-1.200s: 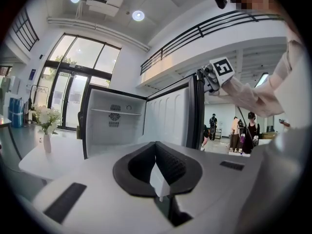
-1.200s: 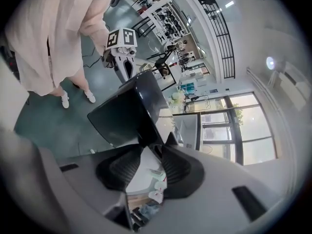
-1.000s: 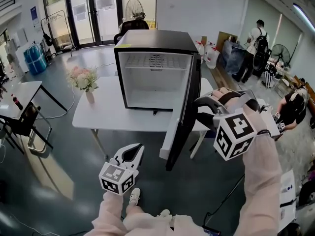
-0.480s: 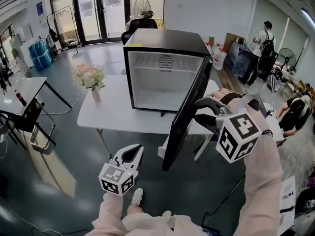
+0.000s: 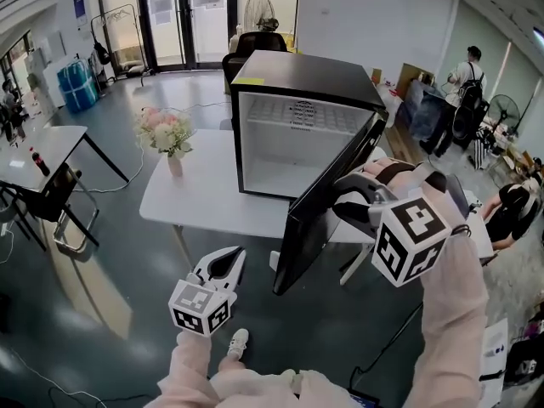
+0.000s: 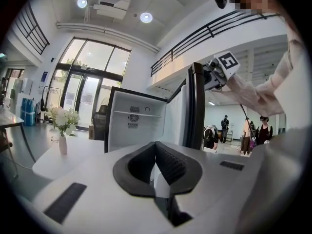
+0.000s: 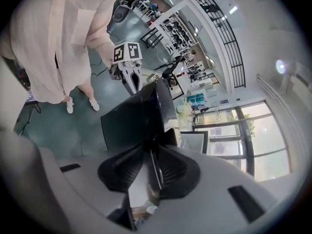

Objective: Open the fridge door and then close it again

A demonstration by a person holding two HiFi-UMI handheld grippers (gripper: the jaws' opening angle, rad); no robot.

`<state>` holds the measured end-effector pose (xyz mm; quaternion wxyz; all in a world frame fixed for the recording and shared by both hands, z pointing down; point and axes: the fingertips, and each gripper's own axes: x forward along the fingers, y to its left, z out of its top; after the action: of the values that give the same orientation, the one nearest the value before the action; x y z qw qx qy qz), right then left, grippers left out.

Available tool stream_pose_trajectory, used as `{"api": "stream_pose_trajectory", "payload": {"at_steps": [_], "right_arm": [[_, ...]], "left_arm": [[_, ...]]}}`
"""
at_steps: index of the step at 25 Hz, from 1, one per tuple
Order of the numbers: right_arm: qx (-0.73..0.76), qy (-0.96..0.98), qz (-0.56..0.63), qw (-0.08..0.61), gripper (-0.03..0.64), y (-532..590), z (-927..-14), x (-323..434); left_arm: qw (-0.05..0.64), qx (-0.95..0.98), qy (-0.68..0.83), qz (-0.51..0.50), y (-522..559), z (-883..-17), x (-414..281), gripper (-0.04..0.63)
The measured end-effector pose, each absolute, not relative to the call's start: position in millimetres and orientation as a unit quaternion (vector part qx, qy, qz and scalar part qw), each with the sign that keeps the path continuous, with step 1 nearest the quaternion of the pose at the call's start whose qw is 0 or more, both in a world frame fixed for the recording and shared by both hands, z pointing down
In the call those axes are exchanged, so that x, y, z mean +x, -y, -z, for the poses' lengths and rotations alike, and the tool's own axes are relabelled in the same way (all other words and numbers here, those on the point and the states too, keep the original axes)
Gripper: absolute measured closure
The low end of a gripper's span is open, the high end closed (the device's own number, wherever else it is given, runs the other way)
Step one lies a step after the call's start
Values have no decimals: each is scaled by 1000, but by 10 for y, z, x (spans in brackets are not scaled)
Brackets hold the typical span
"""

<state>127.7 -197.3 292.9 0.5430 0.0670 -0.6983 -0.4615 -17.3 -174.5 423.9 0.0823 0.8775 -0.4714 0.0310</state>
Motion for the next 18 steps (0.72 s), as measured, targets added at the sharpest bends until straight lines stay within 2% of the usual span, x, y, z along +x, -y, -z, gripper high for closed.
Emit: {"api": "stream_pose_trajectory", "payload": {"at_steps": [18], "right_arm": [[45,696,461,549,534,2426,-2929,753]], "left_arm": [[87,861,500,-15,2163,-4229,-640,584]]}}
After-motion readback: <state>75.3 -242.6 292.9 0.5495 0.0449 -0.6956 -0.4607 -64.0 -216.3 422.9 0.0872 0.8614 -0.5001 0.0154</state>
